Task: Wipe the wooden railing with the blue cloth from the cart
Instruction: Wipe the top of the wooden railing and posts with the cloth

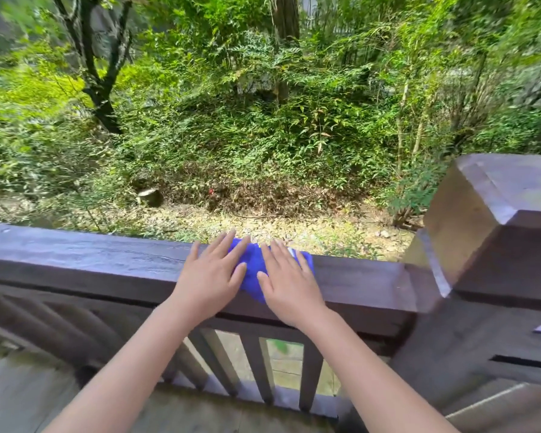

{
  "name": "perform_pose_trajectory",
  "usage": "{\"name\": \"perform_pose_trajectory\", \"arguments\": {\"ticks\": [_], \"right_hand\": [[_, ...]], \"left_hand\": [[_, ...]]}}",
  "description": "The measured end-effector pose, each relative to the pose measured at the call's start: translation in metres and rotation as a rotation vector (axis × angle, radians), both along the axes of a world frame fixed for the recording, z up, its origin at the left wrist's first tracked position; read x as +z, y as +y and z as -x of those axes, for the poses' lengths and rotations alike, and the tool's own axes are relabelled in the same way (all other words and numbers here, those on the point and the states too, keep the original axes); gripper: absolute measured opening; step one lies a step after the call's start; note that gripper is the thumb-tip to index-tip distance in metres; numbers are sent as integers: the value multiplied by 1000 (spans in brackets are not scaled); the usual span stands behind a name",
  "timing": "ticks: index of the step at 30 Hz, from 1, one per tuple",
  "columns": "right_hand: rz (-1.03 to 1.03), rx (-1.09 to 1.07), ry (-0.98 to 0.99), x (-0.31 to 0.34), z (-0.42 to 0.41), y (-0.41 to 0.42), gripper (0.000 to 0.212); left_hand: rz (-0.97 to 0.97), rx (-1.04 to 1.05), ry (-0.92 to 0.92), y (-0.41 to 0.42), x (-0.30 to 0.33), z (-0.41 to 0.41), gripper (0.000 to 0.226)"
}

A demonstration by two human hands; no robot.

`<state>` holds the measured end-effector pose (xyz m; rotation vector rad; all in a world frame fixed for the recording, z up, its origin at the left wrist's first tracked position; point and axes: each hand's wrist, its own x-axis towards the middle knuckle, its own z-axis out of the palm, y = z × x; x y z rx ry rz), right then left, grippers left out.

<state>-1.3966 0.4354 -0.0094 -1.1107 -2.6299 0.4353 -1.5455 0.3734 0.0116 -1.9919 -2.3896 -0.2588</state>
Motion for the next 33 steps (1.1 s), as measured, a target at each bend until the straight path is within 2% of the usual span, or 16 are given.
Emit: {"name": "perform_pose_trajectory", "arguments": {"ticks": [2, 3, 6, 8, 16, 20, 29, 31, 33], "right_hand": [[-19, -43, 41, 1, -24, 9, 56], [-48, -101, 33, 1, -40, 16, 56], [-42, -245, -82, -3, -80, 27, 56], [-59, -258, -129, -8, -89, 26, 57], [-106, -299, -187, -12, -70, 20, 60], [-86, -224, -151, -8, -34, 15, 60], [-86, -131, -178, -7, 100, -22, 63], [-89, -139, -183, -7, 129, -28, 63], [-86, -154, -193, -7, 154, -34, 62]], "left_hand": [[-58, -27, -114, 14, -1, -26, 52], [-48, -31, -108, 21, -5, -41, 53], [2, 22, 73, 30, -21, -70, 64], [-6, 51, 117, 30, -26, -71, 72], [-88, -6, 91, 19, -23, -47, 48], [-160, 30, 82, 5, -19, -1, 44], [-189, 91, 96, -45, -19, 169, 47], [-212, 162, 94, -58, -17, 211, 50], [-212, 320, 56, -62, -14, 234, 54]]}}
